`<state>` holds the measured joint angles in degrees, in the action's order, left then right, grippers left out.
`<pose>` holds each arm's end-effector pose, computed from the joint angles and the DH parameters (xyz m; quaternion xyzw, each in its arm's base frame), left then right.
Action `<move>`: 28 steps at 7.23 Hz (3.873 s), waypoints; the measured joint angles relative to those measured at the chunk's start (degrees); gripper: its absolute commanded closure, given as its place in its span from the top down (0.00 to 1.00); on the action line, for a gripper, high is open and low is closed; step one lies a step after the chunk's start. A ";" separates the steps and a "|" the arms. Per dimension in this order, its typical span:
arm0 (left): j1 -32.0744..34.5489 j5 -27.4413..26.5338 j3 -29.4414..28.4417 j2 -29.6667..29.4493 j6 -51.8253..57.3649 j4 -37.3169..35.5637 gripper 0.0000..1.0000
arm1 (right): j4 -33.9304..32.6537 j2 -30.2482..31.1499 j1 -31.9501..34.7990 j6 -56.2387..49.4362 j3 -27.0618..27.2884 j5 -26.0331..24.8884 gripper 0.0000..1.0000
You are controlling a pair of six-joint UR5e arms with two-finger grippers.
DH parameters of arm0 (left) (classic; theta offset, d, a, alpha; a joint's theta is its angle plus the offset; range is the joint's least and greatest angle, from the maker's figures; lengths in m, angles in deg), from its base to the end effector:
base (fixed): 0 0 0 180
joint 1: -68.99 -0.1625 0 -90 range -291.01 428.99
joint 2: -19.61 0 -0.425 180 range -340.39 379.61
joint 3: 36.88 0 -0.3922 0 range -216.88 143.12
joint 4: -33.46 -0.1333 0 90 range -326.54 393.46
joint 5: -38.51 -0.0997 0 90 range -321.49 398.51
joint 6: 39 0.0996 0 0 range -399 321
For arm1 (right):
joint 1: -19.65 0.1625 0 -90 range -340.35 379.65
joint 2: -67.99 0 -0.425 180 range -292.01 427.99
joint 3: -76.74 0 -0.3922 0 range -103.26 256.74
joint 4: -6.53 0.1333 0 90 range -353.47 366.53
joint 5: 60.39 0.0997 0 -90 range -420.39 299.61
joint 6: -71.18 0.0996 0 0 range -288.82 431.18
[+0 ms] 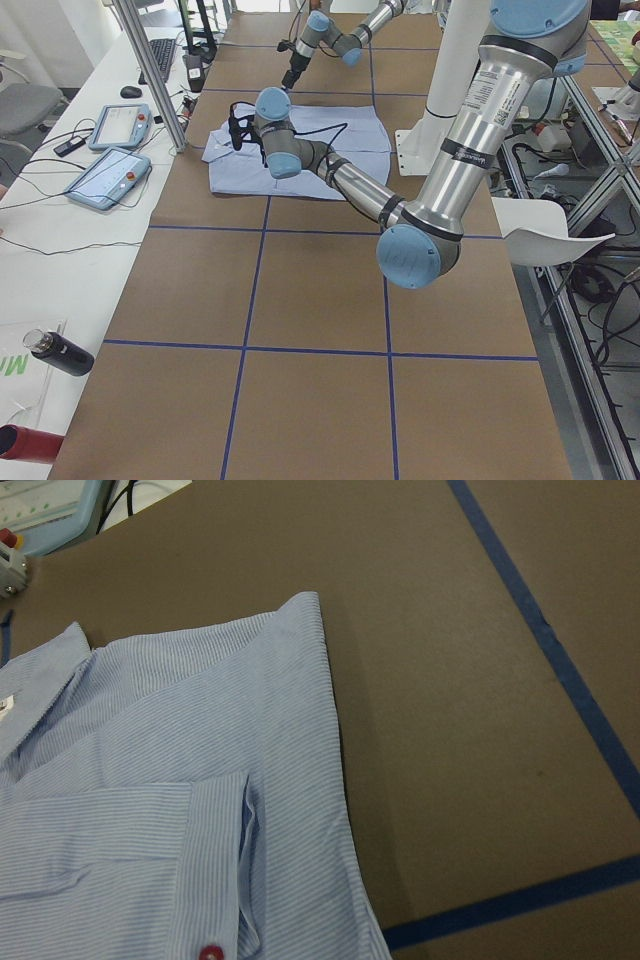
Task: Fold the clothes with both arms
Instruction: 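Move the right gripper down along the shirt side toward the hem, then position the right gripper at the hem corner nearest the robot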
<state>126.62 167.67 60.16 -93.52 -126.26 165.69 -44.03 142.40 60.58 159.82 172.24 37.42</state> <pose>0.2670 -0.5527 0.2845 0.0460 0.6170 -0.1748 0.7660 -0.3863 -0.4935 0.3925 0.1265 -0.4902 0.2594 0.8225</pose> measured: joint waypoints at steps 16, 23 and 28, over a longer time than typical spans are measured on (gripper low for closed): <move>0.97 -2.29 10.48 4.96 0.03 -1.01 0.99 | -13.03 20.29 -39.48 41.25 25.18 -22.26 0.77; 0.91 -2.39 10.37 5.02 -0.07 -1.01 0.99 | -16.05 20.26 -39.30 41.27 25.03 -22.58 0.40; 0.91 -2.73 10.11 5.09 0.09 -1.01 0.99 | -16.06 20.72 -39.20 41.27 25.30 -22.69 0.16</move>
<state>127.53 164.94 70.27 -88.43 -126.17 164.68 -60.09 163.12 21.39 201.08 197.54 14.73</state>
